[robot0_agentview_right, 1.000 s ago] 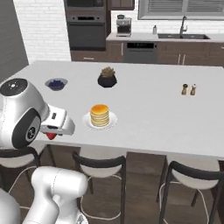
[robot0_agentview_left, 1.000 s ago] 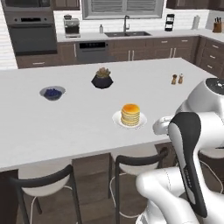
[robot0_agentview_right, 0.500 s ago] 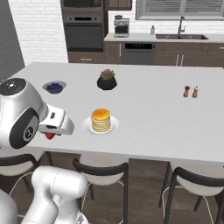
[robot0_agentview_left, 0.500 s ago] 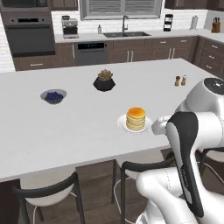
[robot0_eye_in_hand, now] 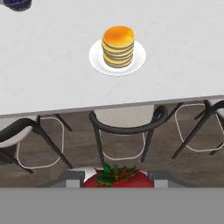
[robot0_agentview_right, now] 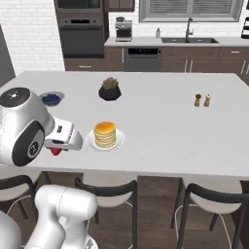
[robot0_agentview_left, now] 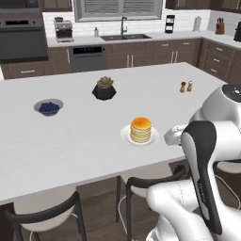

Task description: Take the strawberry from the fridge and place it on top of the pancake, located on the dining counter.

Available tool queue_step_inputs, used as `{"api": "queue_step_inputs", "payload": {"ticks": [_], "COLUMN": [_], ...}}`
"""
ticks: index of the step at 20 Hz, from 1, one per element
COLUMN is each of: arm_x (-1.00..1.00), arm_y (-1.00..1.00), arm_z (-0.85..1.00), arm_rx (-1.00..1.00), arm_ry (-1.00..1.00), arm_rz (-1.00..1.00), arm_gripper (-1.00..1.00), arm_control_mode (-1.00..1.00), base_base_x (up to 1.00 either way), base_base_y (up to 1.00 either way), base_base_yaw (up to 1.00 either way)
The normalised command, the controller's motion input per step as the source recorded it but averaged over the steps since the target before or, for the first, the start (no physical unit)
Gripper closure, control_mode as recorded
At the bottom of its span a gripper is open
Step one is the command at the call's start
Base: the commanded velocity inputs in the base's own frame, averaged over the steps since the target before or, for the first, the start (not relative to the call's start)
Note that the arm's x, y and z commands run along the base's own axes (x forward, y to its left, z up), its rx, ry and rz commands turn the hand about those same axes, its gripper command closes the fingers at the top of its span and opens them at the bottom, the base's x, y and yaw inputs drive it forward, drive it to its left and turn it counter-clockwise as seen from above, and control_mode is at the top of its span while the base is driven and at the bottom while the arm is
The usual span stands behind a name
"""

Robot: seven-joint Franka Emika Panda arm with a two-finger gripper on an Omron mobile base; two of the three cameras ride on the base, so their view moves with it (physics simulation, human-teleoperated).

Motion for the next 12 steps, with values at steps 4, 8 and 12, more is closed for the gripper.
{"api": "queue_step_inputs", "payload": {"ticks": [4, 8, 12], "arm_x": [0.00, 0.00, 0.00], "arm_y": [0.00, 0.00, 0.00], "arm_z": [0.00, 0.00, 0.00], "arm_rx": [0.00, 0.00, 0.00], "arm_ry": [0.00, 0.00, 0.00], "arm_rz": [0.00, 0.00, 0.00], "arm_gripper": [1.00, 1.00, 1.00], "arm_control_mode": [1.00, 1.00, 1.00], "base_base_x": [0.59, 0.64, 0.43], "base_base_y": [0.26, 0.18, 0.08], "base_base_yaw": [-0.02, 0.00, 0.00]}}
